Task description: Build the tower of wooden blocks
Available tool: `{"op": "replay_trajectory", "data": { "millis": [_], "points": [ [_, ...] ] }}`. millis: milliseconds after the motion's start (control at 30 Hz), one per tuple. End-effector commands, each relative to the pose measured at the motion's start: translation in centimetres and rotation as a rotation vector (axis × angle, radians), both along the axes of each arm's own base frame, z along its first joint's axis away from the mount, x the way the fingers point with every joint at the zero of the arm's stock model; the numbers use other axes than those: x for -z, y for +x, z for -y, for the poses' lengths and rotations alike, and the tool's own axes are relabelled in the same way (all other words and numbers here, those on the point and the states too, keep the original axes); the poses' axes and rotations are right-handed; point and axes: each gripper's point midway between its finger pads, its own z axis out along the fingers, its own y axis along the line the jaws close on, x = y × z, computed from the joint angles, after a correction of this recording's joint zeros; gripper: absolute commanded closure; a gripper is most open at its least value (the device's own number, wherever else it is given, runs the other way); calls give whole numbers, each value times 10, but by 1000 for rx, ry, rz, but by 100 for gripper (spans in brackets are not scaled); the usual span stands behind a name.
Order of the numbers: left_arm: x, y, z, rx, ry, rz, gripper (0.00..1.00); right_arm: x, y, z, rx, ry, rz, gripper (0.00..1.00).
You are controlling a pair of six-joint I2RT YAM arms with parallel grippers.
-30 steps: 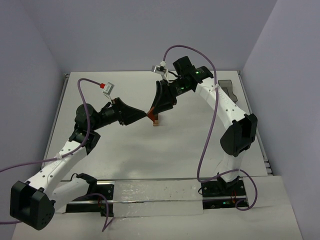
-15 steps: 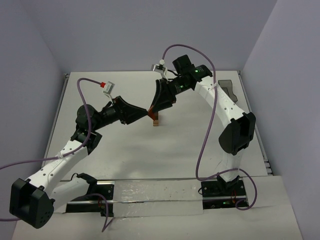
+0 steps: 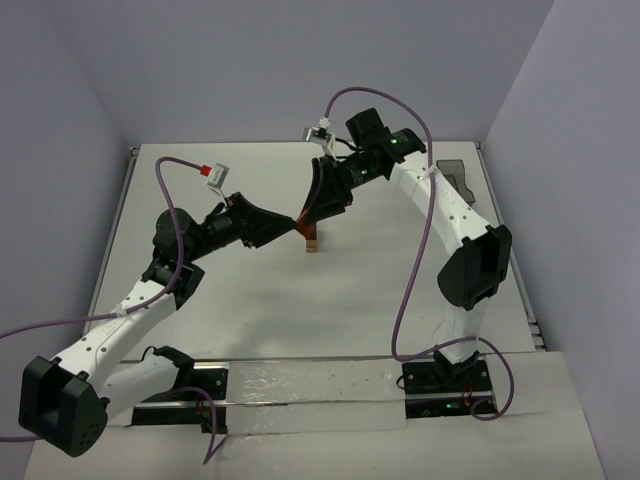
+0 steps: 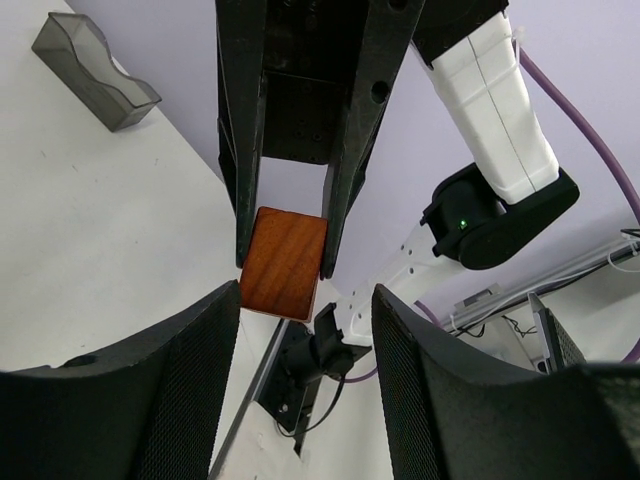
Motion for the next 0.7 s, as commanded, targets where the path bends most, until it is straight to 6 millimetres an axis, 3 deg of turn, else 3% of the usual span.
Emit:
{"op": "replay_trajectory", "data": {
  "millis": [0,667],
  "points": [
    [8,-5,5,30,22,-28,36,-50,-17,6,-92,177,41,100],
    [-7,-6,9,41,-35,1,43,-46,-13,2,-96,170,23,100]
  ]
}}
